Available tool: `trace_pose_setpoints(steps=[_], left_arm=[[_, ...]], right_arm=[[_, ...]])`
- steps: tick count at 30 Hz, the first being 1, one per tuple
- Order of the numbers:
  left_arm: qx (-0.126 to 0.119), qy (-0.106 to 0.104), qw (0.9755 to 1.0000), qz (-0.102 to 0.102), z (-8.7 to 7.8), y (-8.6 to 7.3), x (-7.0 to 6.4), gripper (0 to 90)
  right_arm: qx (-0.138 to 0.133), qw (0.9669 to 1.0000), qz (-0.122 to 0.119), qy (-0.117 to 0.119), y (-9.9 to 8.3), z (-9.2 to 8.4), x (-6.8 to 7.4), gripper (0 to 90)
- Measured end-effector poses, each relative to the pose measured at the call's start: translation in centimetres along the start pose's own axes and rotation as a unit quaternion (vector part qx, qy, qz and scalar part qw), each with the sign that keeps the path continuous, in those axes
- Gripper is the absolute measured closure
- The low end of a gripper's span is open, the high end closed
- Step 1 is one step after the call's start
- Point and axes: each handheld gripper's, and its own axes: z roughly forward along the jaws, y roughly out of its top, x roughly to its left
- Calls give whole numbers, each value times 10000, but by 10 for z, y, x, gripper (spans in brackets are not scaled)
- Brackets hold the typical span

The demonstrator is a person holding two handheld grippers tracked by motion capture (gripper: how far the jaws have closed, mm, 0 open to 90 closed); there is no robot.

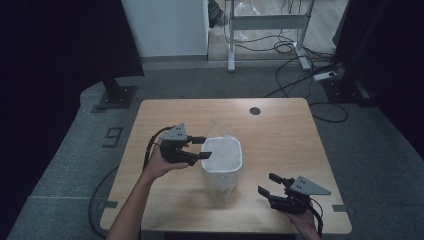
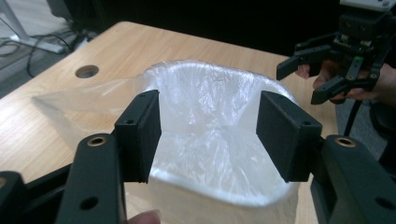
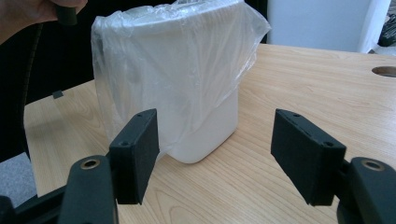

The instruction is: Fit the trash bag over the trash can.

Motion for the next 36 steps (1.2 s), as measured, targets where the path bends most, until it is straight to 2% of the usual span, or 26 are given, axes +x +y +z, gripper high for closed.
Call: trace_pose_setpoints(steps=[6, 10, 12, 13, 16, 22, 23, 26, 30, 34, 36], left_arm=[[330, -117, 9994, 25, 12, 4, 6, 442], [637, -208, 9977, 102, 22, 6, 7, 479], [867, -244, 9957, 195, 29, 9, 6, 501], [1042, -261, 9938, 271, 34, 11, 7, 515], [1358, -305, 9896, 365, 44, 13, 8, 555], [1548, -370, 9859, 507, 54, 23, 4, 601], [1628, -358, 9844, 563, 57, 24, 3, 601], [1782, -363, 9816, 587, 62, 24, 2, 607], [1913, -343, 9791, 599, 65, 22, 2, 616], [2176, -324, 9735, 622, 73, 24, 2, 631], [2331, -333, 9698, 643, 77, 26, 2, 630]], right_arm=[[-23, 10000, 9, -17, 1, -2, 0, 319], [-12, 10000, 10, -11, 0, -3, 0, 319], [-1, 10000, 8, -15, 0, -2, 0, 319], [1, 10000, 5, -17, 0, -3, 0, 320], [-11, 10000, 0, -23, 0, -4, 1, 321], [-15, 10000, 34, -49, -1, -5, -1, 322], [-10, 10000, 32, -53, -2, -5, -2, 321], [-4, 10000, 7, -56, -2, -5, -1, 321], [-19, 10000, 15, -63, -2, -6, -1, 323], [8, 10000, 21, -82, -3, -4, -1, 323], [26, 10000, 12, -86, -3, -4, -1, 323]])
